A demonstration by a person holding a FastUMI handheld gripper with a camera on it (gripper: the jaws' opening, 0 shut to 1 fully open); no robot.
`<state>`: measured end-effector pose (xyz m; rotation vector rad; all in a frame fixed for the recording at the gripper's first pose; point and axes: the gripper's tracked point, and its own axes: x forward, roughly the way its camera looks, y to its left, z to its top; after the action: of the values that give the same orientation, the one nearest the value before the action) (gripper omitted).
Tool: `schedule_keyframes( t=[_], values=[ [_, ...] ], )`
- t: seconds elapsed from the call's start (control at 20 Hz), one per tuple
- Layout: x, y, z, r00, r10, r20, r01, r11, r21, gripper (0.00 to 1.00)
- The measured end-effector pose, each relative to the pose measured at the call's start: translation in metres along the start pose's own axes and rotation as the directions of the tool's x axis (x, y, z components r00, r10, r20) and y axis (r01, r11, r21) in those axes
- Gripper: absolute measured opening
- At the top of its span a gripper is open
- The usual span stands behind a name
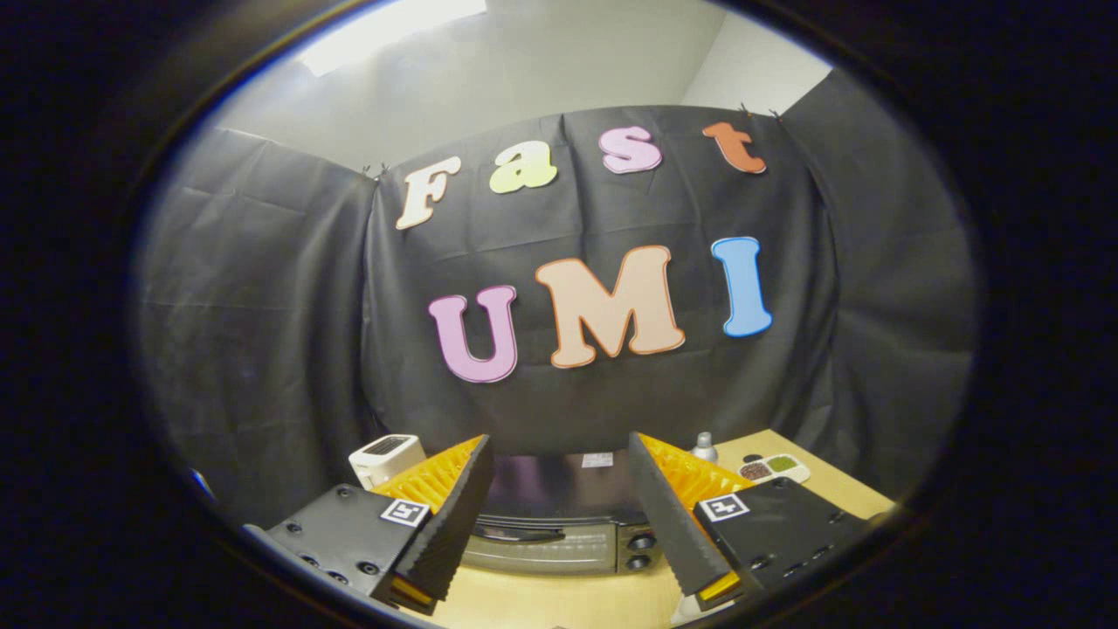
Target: Open the toaster oven, put the food inside, and close the toaster oven door.
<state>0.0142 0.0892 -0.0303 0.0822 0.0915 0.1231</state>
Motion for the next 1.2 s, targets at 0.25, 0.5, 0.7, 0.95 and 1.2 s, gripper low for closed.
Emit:
schedule_keyframes(
  t=[0.25, 0.5, 0.7, 0.95, 1.2],
  values=[
    [0.024, 0.025, -0.040, 0.997, 0.059, -0.047, -0.058, 0.998, 0.031, 0.96],
    [0.044, 0.040, -0.081, 0.993, 0.076, -0.085, -0.073, 0.996, 0.042, 0.96],
    [0.058, 0.045, -0.109, 0.993, 0.056, -0.105, -0.052, 0.998, 0.045, 0.96],
    [0.075, 0.047, -0.136, 0.993, 0.012, -0.121, -0.011, 1.000, 0.009, 0.96],
    [0.090, 0.052, -0.170, 0.989, -0.023, -0.143, 0.019, 0.999, -0.033, 0.96]
  ],
)
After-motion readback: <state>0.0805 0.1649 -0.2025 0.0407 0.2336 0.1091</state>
